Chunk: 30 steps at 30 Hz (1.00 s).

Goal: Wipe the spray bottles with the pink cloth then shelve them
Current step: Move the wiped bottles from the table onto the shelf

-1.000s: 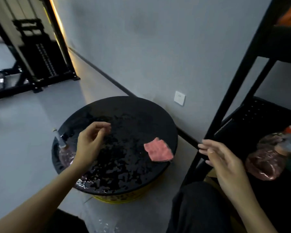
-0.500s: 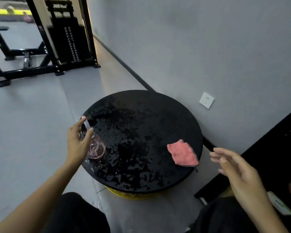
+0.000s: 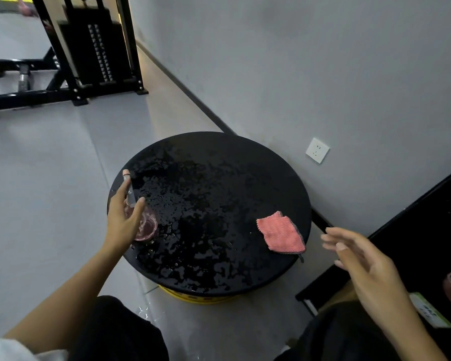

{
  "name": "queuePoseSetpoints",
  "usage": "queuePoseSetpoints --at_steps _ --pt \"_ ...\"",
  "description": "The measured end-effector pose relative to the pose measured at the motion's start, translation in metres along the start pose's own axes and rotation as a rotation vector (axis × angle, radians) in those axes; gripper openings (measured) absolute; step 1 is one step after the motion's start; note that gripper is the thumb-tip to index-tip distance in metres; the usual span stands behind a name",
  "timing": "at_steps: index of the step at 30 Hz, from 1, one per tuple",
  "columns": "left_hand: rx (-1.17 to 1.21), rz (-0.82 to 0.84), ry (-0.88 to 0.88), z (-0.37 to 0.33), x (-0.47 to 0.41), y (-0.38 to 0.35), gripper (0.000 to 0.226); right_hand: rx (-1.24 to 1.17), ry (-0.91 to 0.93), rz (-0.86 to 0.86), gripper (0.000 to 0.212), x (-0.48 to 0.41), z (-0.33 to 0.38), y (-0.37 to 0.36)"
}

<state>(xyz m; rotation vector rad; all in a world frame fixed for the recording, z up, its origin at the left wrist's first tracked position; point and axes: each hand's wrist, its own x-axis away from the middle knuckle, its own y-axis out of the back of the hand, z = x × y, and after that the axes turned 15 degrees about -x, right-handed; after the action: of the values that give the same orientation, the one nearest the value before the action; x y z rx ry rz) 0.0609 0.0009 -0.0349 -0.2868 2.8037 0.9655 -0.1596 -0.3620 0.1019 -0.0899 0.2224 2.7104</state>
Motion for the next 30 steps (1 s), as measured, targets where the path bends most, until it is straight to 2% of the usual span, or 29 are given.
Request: queuePoseSetpoints --at_steps 4,8,16,23,30 --pt "0.018 0.057 0.023 0.002 0.002 0.003 0.07 0.014 0.004 -0.005 0.028 0.001 -0.001 0.001" --pt "-0.054 0.058 -0.039 0.008 0.003 0.006 0.084 0.016 0.003 -0.002 0.028 0.001 -0.002 0.001" --pt "-0.011 -0.009 -0.018 0.007 0.007 0.007 0.075 -0.001 -0.007 -0.002 0.029 0.0 -0.005 -0.001" --pt "0.028 0.033 -0.184 -0.051 0.009 0.003 0.077 -0.043 0.006 -0.002 0.029 -0.001 -0.005 -0.001" --pt "0.19 0.169 -0.292 -0.133 0.031 -0.018 0.082 -0.097 0.026 -0.066 0.026 0.008 0.003 0.022"
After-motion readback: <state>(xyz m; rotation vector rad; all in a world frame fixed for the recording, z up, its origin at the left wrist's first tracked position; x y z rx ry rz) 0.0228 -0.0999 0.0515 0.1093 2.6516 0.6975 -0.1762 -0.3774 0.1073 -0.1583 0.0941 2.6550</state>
